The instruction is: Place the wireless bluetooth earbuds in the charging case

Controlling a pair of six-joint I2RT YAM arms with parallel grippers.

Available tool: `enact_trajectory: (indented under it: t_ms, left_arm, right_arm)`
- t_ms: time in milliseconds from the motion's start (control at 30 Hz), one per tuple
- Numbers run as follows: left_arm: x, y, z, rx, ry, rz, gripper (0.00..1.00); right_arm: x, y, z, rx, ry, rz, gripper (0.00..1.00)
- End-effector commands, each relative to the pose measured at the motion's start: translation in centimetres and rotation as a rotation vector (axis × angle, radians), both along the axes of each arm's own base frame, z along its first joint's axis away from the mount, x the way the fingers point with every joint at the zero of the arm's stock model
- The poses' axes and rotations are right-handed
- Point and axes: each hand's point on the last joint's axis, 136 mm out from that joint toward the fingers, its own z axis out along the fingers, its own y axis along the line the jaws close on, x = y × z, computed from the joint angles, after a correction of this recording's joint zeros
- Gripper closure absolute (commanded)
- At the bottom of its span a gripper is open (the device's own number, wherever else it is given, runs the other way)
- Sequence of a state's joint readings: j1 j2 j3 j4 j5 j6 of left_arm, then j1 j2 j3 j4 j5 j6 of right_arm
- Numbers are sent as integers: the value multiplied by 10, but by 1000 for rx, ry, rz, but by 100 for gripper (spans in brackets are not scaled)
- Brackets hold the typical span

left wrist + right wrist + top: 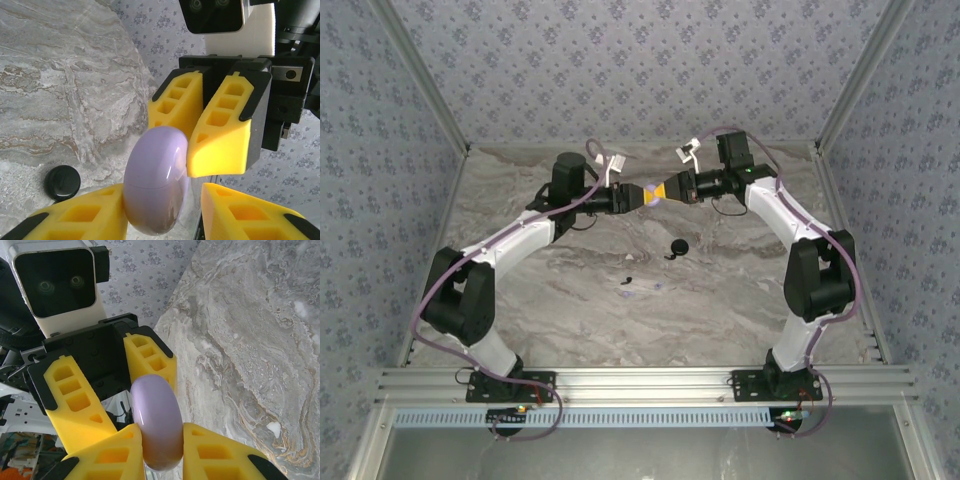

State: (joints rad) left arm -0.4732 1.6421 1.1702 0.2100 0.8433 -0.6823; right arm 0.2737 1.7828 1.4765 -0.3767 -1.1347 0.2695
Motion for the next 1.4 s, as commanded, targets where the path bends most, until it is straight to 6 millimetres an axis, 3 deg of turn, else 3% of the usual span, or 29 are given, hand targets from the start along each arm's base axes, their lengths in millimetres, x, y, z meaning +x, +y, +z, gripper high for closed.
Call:
enact_trajectory:
  t_ms: [0,333,567,733,800,933,1100,1367]
  left_arm:
    - [-13,-8,19,-40,-41,-60,59]
    - [-11,-11,15,-33,-33,-55,63]
    - [-11,-13,14,-34,-27,-54,72]
    - [-9,-14,15,-34,-26,-46,88]
    - [-8,-14,16,-32,-33,-41,90]
    - [-8,-15,17,-31,-33,-44,88]
    - [-11,-18,22,-42,-42,-54,75]
    - [-10,-19,24,-55,-41,-47,70]
  right_arm:
    - [-7,4,27,33,-49,23,80]
    - [-8,4,27,35,-47,31,80]
    - [-8,5,27,33,-46,31,80]
    - [-11,6,24,24,-44,36,78]
    - [-12,6,23,15,-48,36,76]
    - [-15,6,22,8,-50,42,77]
    - [-17,9,23,12,-52,51,80]
    - [-17,10,20,10,-46,53,81]
